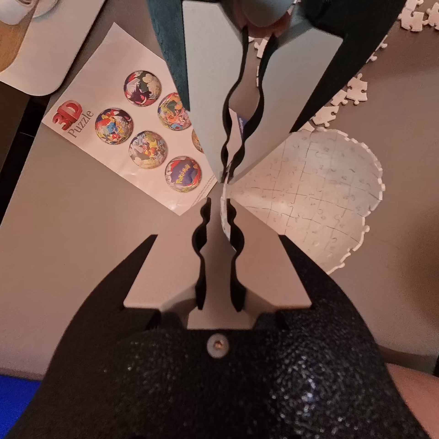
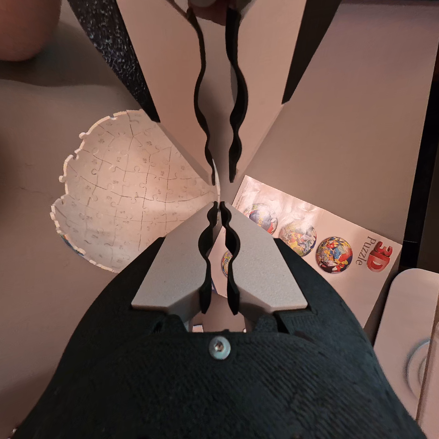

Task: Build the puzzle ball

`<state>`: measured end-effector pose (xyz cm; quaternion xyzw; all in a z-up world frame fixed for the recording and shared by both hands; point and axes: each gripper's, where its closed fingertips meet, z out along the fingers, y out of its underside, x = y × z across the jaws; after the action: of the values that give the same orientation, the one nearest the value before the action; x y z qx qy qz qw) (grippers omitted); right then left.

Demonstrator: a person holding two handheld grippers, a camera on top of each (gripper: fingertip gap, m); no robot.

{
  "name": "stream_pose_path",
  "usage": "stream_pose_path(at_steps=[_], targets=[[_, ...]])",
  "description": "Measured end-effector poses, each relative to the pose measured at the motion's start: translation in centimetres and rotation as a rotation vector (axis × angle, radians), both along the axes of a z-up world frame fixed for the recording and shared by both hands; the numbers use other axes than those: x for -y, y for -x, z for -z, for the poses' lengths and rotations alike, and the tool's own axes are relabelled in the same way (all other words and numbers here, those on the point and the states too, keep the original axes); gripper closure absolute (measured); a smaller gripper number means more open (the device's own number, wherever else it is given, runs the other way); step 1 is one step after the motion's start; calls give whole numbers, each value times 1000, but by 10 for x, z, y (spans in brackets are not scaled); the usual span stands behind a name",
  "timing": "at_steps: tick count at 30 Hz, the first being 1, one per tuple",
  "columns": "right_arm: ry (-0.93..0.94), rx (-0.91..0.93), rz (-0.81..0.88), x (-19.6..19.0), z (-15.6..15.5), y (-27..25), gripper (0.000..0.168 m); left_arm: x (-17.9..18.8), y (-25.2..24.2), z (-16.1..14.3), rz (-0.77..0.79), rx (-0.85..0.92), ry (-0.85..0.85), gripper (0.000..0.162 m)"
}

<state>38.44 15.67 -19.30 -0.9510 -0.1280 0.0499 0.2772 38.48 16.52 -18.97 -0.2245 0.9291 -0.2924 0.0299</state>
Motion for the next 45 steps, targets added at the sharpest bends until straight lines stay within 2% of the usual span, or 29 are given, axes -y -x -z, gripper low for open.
stream_pose_path(at_steps=[1,10,23,27,32,45], targets=[[-1,0,3,0,0,0,168,1,0,0,5,3,-2,152],[-20,-6,18,-1,0,-1,168,6,3,6,40,-3,-35,153],[-39,14,26,2,0,-5,168,10,-1,7,-8,-29,-11,156],[-47,8,36,2,0,-6,168,9,-3,10,-11,-22,-38,152],[-62,7,44,3,0,-8,168,3,-3,17,14,-12,-108,157],[-82,-6,49,4,2,-8,168,5,-6,20,45,0,-131,159]])
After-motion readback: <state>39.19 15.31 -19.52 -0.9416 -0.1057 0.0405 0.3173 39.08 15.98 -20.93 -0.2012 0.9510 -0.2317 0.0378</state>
